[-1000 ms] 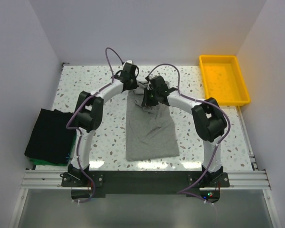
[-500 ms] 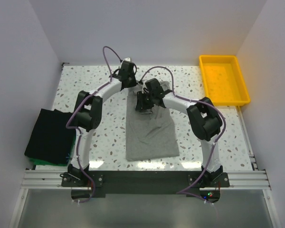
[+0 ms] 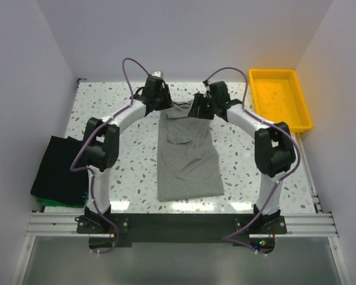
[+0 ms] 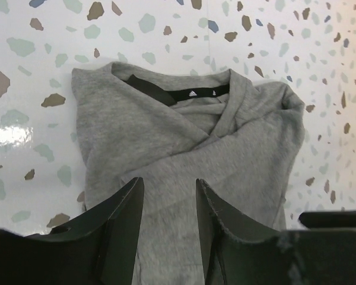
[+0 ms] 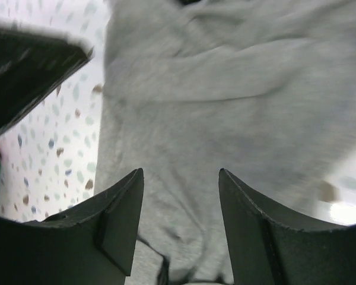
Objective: Fold and stack the t-shirts
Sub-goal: Fold the tshirt
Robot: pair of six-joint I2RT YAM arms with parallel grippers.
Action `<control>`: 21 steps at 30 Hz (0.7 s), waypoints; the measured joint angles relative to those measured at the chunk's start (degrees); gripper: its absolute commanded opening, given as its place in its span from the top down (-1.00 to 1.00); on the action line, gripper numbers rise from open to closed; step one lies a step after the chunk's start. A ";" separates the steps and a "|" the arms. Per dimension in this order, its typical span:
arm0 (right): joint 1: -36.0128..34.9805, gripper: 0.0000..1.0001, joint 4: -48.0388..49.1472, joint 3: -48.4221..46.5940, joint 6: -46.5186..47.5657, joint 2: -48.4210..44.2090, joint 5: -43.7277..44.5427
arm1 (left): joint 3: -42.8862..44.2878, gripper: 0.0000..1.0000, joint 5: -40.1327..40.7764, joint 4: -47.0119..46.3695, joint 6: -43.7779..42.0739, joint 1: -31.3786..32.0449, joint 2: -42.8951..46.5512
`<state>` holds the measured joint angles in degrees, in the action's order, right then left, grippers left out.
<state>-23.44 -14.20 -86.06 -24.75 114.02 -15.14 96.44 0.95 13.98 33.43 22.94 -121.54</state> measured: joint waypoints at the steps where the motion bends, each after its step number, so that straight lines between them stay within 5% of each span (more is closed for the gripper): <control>1: 1.40 -0.15 -0.13 0.44 -0.61 -1.29 0.79 | -1.22 0.09 -0.52 -0.52 0.09 0.02 1.31; 11: 2.05 -0.15 -2.05 21.16 -6.49 -21.14 5.68 | -18.45 0.46 -3.61 -4.39 3.08 5.55 16.52; 21: 1.92 -0.15 -3.65 39.04 -8.11 -36.70 8.96 | -36.98 0.34 2.95 -1.07 8.15 13.51 28.06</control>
<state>-21.52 -17.85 -47.03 -32.86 77.32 -6.17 59.46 3.90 12.91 41.58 36.45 -93.47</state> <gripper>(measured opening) 0.579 0.322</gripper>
